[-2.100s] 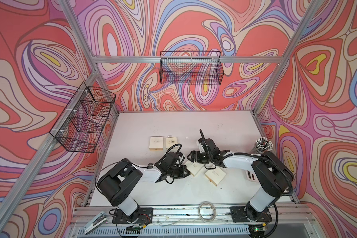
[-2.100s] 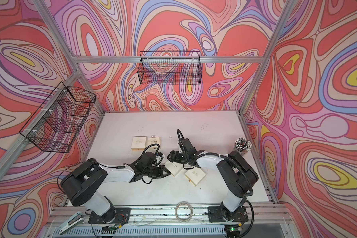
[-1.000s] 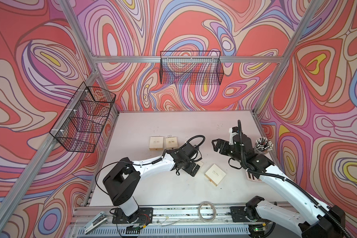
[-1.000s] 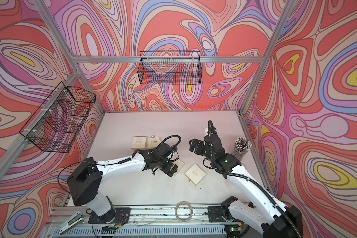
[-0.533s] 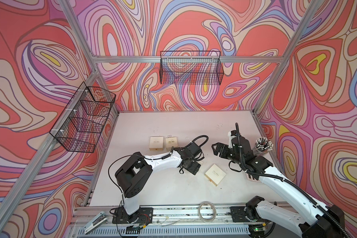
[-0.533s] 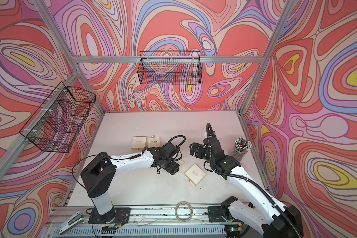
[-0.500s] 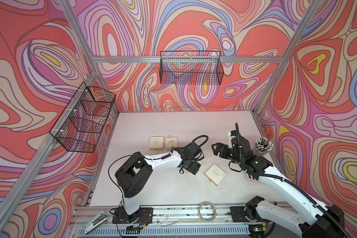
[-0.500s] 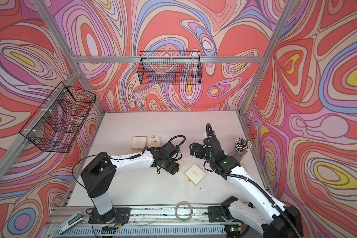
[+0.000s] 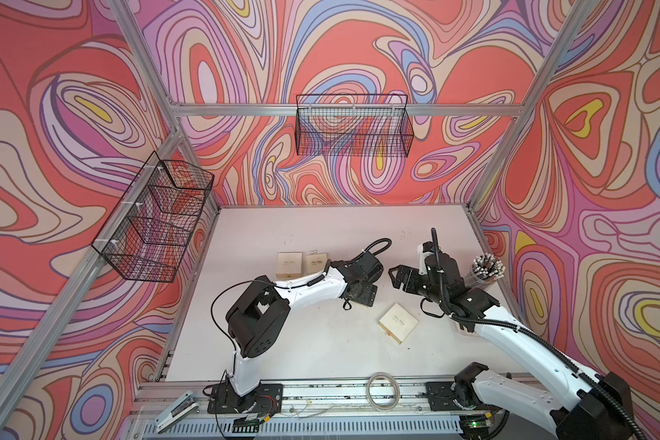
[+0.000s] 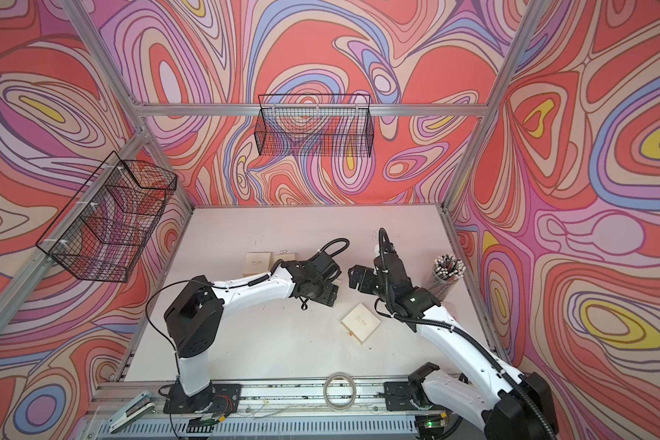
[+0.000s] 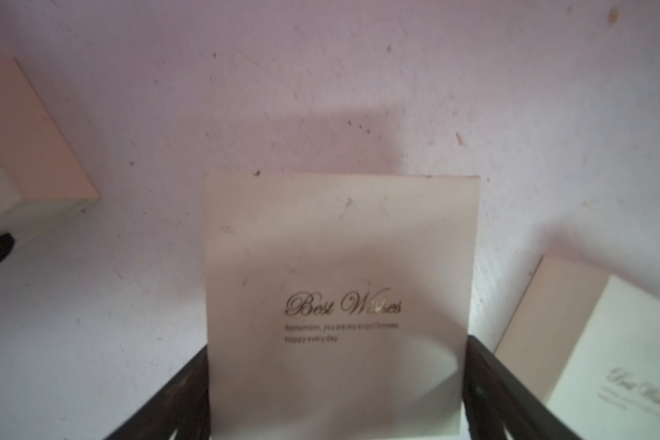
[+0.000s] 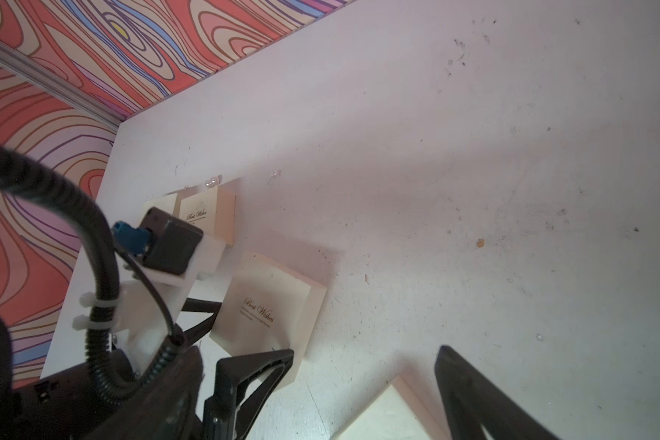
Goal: Take out the earrings from the drawer-style jewelry box
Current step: Pick up the jewelry box from the center of the board, then place the jewelry box at the center of the board.
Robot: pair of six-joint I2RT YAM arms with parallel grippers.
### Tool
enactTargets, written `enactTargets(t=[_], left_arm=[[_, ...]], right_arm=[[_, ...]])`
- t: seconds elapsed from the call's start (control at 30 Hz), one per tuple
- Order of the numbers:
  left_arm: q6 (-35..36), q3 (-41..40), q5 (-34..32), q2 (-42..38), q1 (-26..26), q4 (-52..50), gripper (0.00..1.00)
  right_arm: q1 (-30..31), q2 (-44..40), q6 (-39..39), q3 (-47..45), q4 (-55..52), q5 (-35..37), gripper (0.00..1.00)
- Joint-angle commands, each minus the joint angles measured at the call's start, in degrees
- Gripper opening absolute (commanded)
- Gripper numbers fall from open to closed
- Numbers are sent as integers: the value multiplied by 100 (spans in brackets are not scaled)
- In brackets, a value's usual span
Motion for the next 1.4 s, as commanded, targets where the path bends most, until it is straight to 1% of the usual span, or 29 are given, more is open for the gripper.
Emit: enactTargets(t=[0.0,0.1,0.17,0.27,0.43,0.53,0.73,0.83,1.0,1.23,1.37], left_arm=[[-519,606,-398,248,59,-638,73],[-648,937,-285,471,228,-734,73],[-731,1162,-335,634,358,-894,73],[-821,1337,-167,790,569,-906,73],[-990,1538,-227,954,719,-1075,73],[-1101,1535,-186,1056,775,-1138,73],[-1107,1650,-153,1210,808,-1050,73],[-1164,1725,-9,1345,870,-1025,73],[-1209,1789,41,1477,901,-995,73],[-1215,2084,115,1740,975,-1030,74],[-1246,2168,131,1770,1002,-1070,77]], right_arm=[[-30,-190,-56,-21,-47,172,98],[-30,-367,-53,-50,-178,250,98],[-28,-490,-62,-83,-274,332,98],[-27,-591,-78,-112,-397,445,98],[-26,-571,-80,-101,-412,437,98],[-29,-514,-59,-128,-329,386,98],[-28,-381,-26,-206,-214,274,98],[-23,-376,-24,-244,-210,239,97],[-24,-403,-1,-305,-199,231,97],[-30,-353,8,-341,-174,198,97],[-29,-367,-10,-341,-193,214,97]])
